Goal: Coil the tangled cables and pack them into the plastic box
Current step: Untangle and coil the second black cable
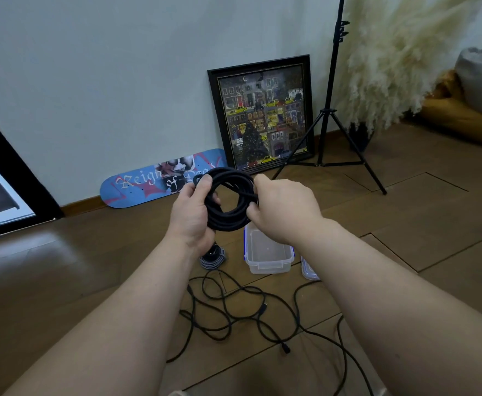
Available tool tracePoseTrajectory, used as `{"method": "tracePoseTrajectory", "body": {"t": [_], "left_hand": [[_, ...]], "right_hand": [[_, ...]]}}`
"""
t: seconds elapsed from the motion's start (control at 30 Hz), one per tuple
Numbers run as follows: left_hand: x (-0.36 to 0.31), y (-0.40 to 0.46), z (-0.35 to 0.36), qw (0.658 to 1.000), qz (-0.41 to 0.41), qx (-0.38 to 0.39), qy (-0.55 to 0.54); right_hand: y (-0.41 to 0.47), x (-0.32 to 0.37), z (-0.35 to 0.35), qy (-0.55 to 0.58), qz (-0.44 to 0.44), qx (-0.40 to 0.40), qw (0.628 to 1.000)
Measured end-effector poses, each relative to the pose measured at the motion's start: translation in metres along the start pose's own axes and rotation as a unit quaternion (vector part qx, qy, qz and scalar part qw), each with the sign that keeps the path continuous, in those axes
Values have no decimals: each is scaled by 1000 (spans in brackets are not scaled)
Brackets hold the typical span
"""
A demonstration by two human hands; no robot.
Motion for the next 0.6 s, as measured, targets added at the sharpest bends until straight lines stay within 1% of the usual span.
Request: {"method": "tracePoseTrajectory", "body": {"t": [0.1,0.17,0.23,0.33,0.43,0.47,0.5,0.6], "left_hand": [[-3,-1,1,999,23,-5,37],[-7,1,-2,997,45,-11,62],[-10,2,-2,996,59,-11,69],[-12,0,5,996,61,21,63],[-7,-5,13,997,22,60,42],[-4,-8,16,997,6,72,27],[-3,-11,20,996,-7,84,15],[-1,-19,26,993,-29,113,7]], "right_hand": [[5,-2,2,45,14,27,999],[8,-7,-8,124,23,16,992],[9,-17,-18,228,33,-5,973],[5,-34,-27,345,65,-23,936],[0,-45,-13,423,112,18,899],[0,-50,-5,447,133,36,884],[-2,-55,2,481,155,55,861],[-6,-56,18,593,198,104,774]]}}
Point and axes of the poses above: each hand's wrist, its own y-axis towards the middle knuckle, its own z-axis out of the palm, x = y × z, the point moved 10 cm from there along y, towards the middle knuckle, and after that the axes turned 10 degrees about z, right-handed, at the moved point
